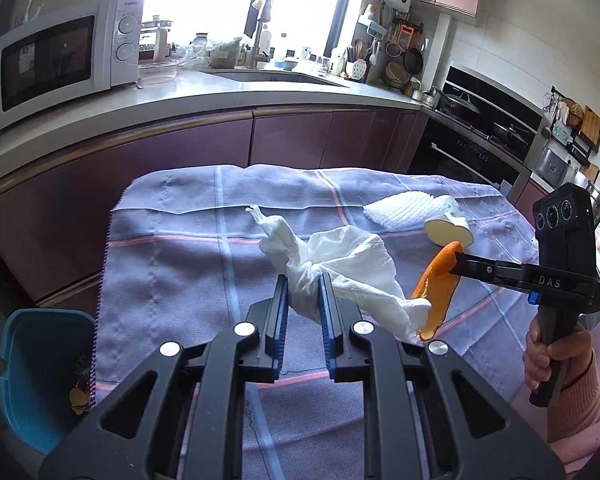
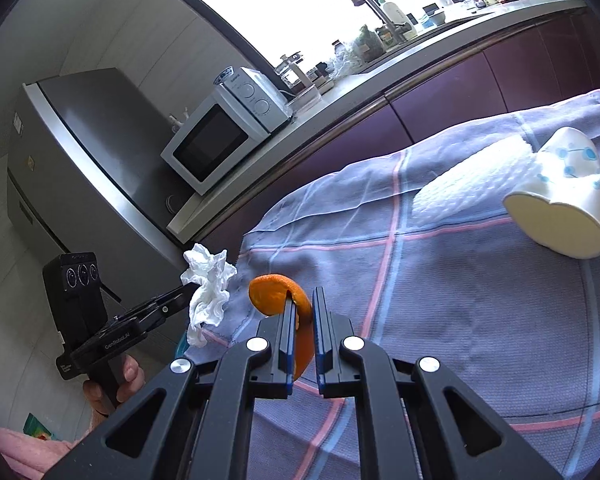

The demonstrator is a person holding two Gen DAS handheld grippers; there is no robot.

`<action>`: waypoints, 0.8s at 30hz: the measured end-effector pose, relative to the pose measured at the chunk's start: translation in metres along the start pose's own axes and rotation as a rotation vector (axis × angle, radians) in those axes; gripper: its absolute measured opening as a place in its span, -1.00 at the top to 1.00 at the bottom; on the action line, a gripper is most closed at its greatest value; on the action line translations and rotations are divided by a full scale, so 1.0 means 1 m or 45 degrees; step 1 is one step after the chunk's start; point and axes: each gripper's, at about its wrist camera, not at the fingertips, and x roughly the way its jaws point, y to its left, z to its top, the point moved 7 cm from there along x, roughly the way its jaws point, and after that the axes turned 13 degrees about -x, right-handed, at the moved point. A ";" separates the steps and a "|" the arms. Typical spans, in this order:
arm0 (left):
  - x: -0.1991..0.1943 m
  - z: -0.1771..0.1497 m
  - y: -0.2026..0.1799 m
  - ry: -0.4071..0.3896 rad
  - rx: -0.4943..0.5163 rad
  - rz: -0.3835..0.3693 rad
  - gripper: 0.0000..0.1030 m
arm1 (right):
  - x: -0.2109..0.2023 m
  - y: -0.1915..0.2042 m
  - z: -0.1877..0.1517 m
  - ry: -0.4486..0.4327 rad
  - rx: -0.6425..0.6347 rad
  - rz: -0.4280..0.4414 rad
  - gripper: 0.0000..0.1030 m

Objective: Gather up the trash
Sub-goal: 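Grasp the white tissue with the left tool while the right tool grasps the orange peel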

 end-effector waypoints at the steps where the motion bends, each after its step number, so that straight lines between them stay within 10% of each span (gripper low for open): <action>1: -0.004 0.000 0.004 -0.008 -0.001 0.007 0.70 | 0.003 0.004 0.000 0.004 -0.005 0.010 0.86; 24: -0.085 -0.011 0.093 -0.120 -0.143 0.189 0.70 | 0.087 0.098 0.004 0.133 -0.151 0.236 0.86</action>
